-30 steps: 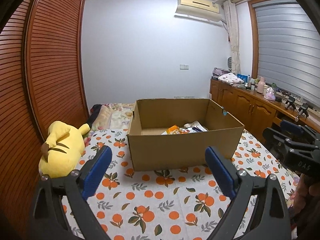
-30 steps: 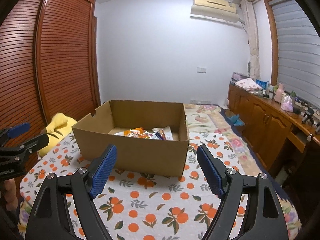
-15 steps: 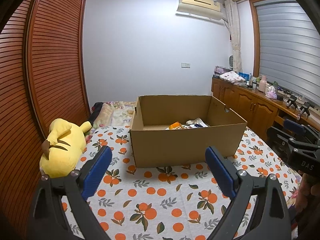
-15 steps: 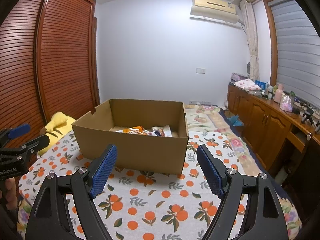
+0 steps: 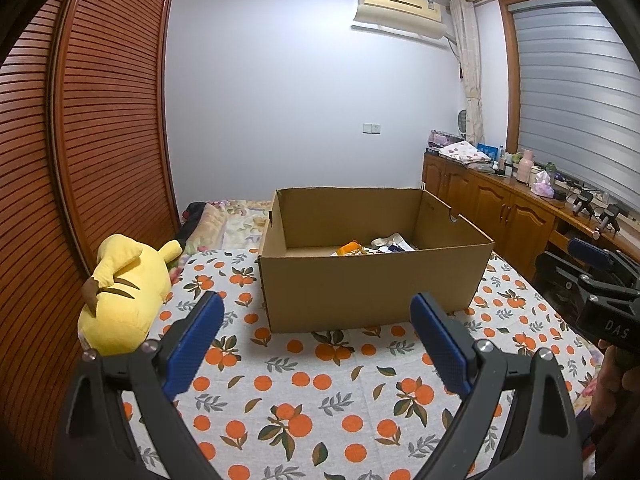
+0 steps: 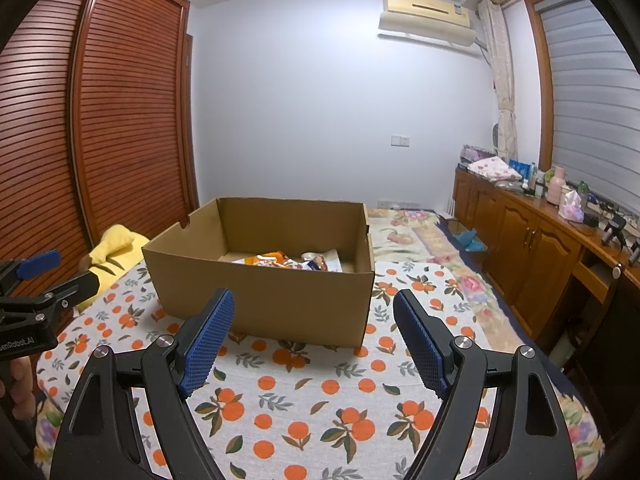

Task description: Organize snacks

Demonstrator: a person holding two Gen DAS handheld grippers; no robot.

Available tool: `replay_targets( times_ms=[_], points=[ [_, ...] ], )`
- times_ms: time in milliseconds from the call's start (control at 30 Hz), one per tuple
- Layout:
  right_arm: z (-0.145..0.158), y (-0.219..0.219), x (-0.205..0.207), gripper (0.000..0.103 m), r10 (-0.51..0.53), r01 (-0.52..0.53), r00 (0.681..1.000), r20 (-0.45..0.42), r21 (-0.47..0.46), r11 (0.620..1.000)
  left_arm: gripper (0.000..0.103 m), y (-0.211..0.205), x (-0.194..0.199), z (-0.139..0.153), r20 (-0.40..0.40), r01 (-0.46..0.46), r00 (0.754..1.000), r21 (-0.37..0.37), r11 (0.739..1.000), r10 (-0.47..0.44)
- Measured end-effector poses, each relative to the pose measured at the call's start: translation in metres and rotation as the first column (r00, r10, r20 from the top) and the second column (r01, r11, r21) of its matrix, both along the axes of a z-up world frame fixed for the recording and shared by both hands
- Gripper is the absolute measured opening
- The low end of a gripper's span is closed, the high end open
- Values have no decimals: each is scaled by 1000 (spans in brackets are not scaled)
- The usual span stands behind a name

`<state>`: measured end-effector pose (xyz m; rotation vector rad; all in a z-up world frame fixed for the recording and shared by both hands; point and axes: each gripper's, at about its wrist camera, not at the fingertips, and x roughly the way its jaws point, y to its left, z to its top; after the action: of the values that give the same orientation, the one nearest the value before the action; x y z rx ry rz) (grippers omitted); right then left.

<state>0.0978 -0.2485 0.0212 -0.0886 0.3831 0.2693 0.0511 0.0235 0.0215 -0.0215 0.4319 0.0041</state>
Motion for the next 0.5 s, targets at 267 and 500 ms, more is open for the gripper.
replay_targets(
  times_ms=[267, 500],
  points=[
    [-4, -1, 0, 84, -2, 2, 1000, 3, -3, 1000, 95, 0, 0, 0, 0, 1, 1000, -1, 1000, -1],
    [-4, -1, -1, 84, 0, 0, 1000, 1, 1, 1000, 95, -1, -1, 1, 0, 4, 1000, 2, 1000, -4]
  ],
)
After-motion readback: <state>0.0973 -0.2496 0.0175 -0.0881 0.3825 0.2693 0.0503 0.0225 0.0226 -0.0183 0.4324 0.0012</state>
